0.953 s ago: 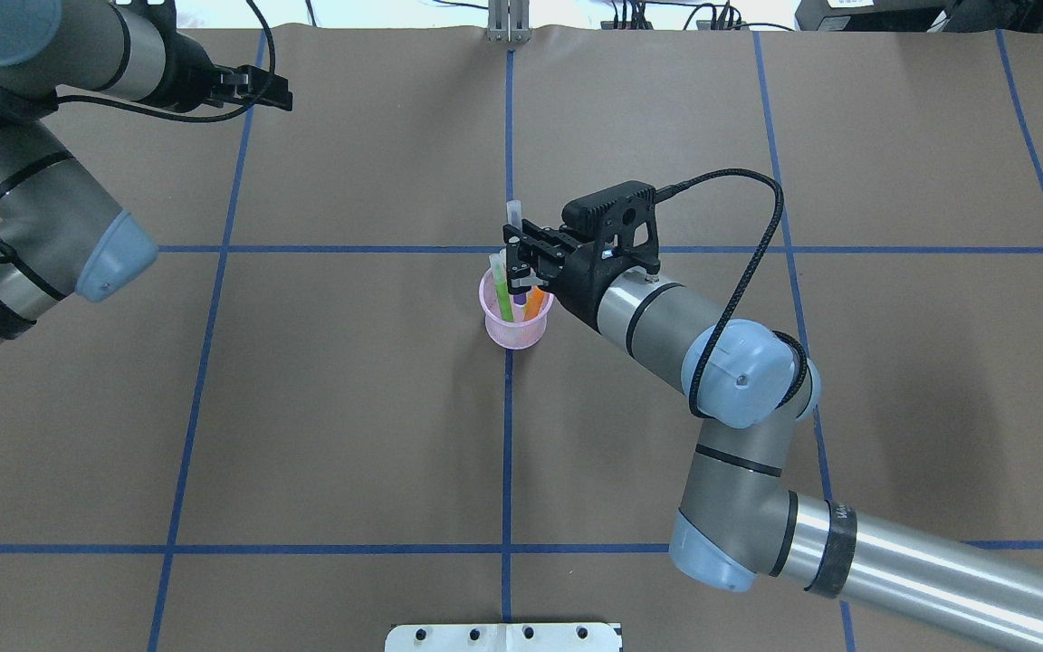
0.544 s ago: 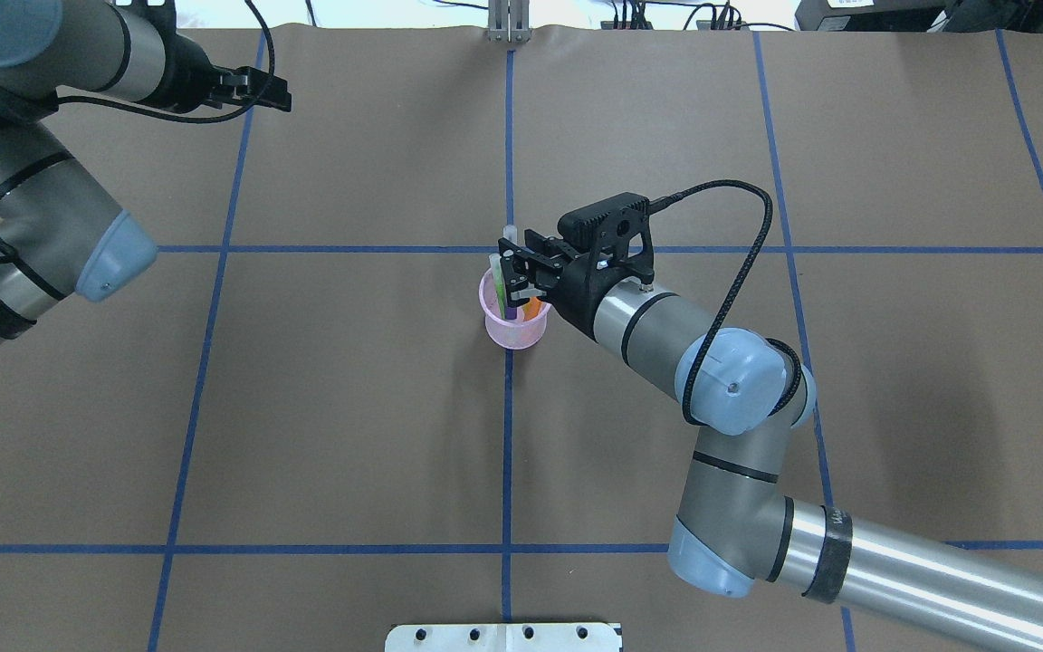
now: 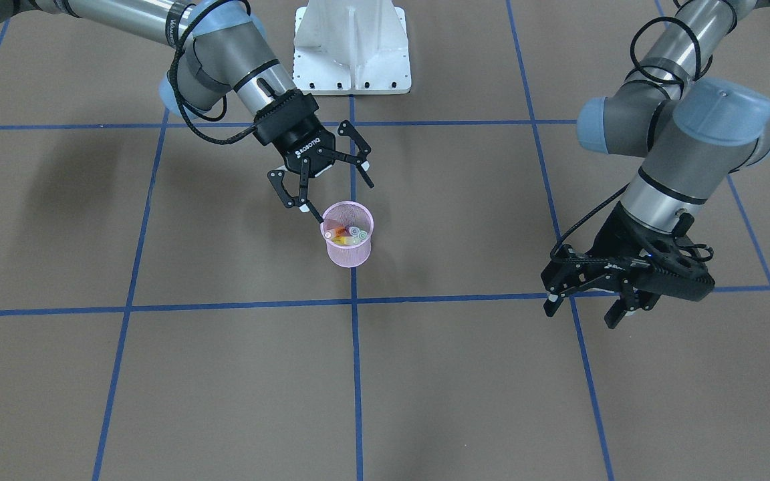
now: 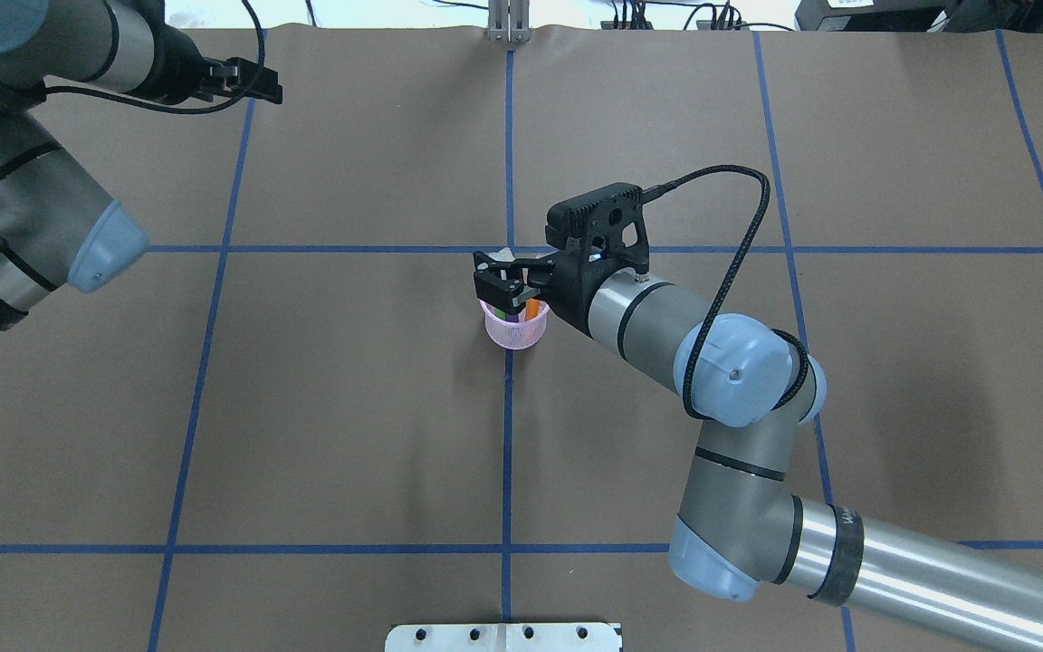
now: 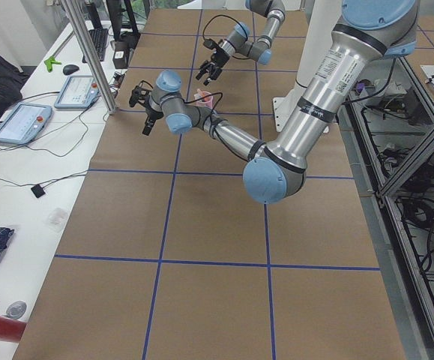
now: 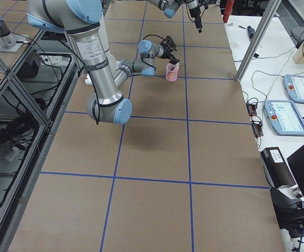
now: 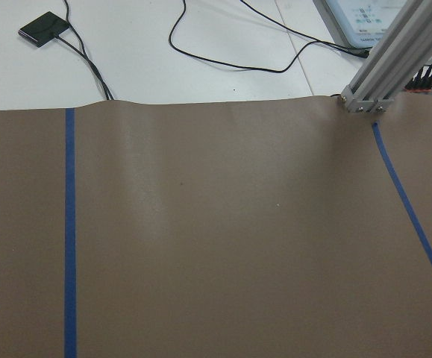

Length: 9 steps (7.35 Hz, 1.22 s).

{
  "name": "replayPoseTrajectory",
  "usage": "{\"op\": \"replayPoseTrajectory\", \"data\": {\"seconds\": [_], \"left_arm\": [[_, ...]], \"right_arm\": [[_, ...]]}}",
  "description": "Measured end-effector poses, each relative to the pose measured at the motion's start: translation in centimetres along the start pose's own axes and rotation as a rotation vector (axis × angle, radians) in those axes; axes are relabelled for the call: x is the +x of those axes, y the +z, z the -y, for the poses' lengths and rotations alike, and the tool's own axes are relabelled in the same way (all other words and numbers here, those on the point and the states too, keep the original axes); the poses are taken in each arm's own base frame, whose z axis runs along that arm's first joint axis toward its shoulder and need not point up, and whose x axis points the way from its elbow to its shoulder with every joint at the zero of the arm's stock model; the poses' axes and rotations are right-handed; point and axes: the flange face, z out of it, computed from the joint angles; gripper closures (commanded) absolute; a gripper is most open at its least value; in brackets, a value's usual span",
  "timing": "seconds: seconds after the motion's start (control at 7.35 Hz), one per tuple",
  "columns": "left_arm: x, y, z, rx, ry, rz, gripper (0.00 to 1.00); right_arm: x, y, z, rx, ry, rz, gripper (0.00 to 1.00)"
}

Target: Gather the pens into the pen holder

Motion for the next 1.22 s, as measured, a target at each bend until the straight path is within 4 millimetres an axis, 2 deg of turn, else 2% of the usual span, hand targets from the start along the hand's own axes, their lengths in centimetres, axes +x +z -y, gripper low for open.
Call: {"op": "replayPoseTrajectory", "data": {"seconds": [0.14, 0.27, 0.41, 0.68, 0.82, 0.95, 1.22], "left_arm": [[-2.1, -1.3, 1.4, -0.046, 0.002, -0.012, 0.01], [-4.9, -2.9, 3.0, -0.11, 0.012, -0.005, 0.0], [-7.4, -4.0, 4.1, -0.172, 0.034, 0.029, 0.0], [-11.1, -4.8, 4.7, -0.272, 0.037, 0.129, 0.0], [-13.3, -4.9, 4.5, -0.286, 0.026, 0.194, 0.0], [-16.1, -5.3, 4.1, -0.288, 0.048, 0.252, 0.0], [-22.9, -7.8, 3.4, -0.315, 0.179, 0.317, 0.0]], "right_arm": [[0.4, -1.1, 2.2, -0.063, 0.003, -0.02, 0.01], [1.8, -2.0, 4.7, -0.135, 0.02, -0.045, 0.01], [4.5, -2.8, 7.1, -0.225, 0.056, -0.074, 0.01], [13.0, -5.6, 12.6, -0.439, 0.187, -0.148, 0.01], [17.6, -7.5, 14.2, -0.503, 0.255, -0.186, 0.01], [22.0, -9.3, 14.4, -0.538, 0.291, -0.223, 0.01], [31.2, -12.9, 14.4, -0.578, 0.342, -0.323, 0.01]]}}
